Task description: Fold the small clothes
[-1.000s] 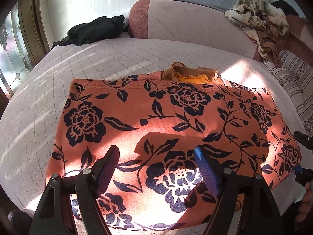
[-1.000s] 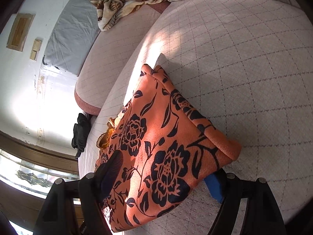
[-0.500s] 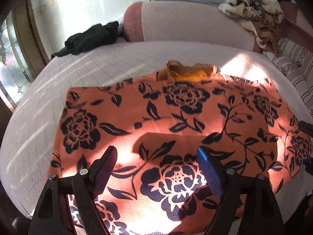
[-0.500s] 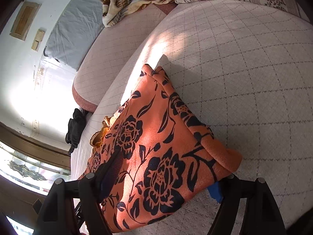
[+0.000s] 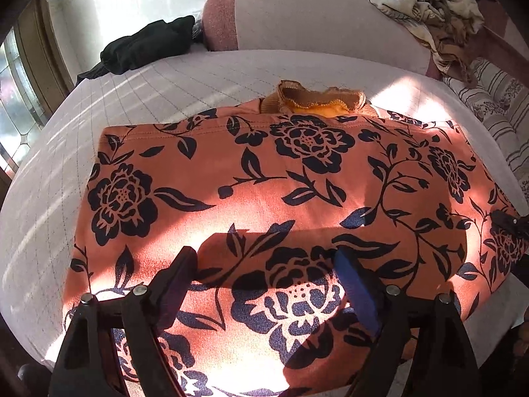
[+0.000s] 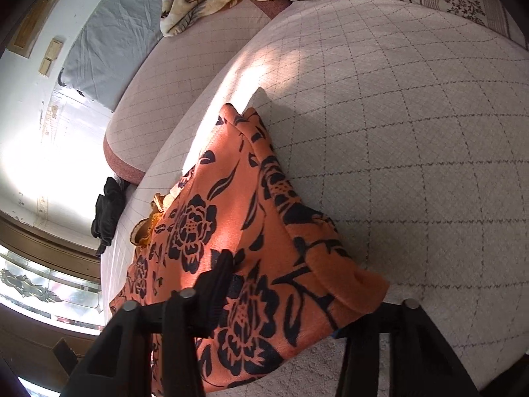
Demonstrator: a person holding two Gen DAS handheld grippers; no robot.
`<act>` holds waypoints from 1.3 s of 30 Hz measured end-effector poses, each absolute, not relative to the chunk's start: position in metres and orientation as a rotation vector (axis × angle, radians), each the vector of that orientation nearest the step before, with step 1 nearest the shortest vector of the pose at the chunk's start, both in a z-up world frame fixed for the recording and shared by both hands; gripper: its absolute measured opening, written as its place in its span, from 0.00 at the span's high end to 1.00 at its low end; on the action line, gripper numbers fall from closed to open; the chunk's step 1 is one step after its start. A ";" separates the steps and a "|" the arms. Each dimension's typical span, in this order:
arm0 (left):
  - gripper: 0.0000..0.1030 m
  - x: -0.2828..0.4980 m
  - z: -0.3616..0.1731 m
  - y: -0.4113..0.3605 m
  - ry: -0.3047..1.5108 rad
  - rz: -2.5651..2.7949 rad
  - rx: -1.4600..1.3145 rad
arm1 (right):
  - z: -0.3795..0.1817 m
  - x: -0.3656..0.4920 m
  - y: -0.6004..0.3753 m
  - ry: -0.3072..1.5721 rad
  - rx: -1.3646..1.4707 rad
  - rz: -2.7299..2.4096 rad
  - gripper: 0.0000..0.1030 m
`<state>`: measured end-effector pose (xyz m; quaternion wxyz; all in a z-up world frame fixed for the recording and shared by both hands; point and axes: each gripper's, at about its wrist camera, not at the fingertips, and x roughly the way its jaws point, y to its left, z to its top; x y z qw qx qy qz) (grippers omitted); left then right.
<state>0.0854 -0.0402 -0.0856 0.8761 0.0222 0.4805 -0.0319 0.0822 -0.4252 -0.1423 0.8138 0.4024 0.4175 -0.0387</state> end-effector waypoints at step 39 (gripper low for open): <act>0.14 0.056 -0.099 0.032 0.942 -0.024 0.078 | -0.159 0.076 -0.462 0.946 1.035 -0.008 0.76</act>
